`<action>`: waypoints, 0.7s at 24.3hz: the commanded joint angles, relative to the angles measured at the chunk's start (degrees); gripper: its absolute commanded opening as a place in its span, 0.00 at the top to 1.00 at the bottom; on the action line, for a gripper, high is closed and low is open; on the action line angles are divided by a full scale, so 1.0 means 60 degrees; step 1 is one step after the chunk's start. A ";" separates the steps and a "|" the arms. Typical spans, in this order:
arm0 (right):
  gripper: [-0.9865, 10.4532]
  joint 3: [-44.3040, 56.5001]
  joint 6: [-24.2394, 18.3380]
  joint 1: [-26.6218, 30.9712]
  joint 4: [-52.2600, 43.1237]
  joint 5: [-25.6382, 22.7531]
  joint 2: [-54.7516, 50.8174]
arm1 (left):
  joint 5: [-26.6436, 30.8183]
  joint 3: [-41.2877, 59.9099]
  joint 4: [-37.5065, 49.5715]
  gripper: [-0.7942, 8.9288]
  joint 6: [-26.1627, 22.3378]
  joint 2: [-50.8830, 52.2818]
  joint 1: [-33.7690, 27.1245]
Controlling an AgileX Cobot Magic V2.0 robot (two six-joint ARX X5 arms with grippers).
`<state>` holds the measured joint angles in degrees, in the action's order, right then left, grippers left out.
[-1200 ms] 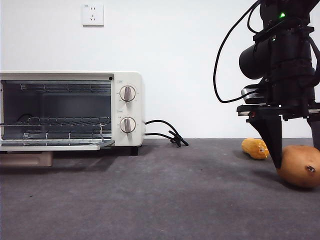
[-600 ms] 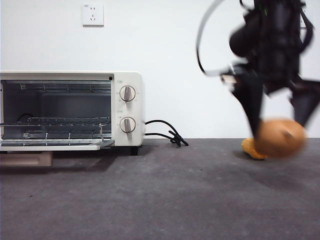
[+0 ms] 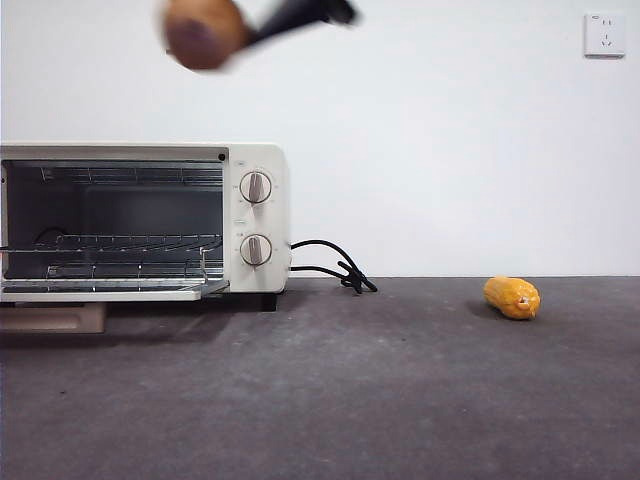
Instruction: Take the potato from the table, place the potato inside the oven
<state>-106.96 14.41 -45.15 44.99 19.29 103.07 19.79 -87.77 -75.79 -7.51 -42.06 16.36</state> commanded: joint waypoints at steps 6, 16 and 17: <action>0.89 -0.1206 0.1038 -0.0565 -0.2885 -0.0357 0.2204 | 0.0204 0.0007 0.0055 0.92 -0.0033 0.0492 0.0390; 0.89 -0.4634 0.1111 -0.0525 -0.2947 -0.0222 0.5774 | 0.0248 0.0302 0.0047 0.92 -0.0153 0.0612 0.0721; 0.89 -0.4863 0.1089 -0.0514 -0.2947 -0.0331 0.6014 | 0.0277 0.0372 0.0047 0.92 -0.0208 0.0616 0.0721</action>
<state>-135.46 20.58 -48.25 27.59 17.72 137.43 21.12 -86.13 -75.81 -7.75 -38.59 20.45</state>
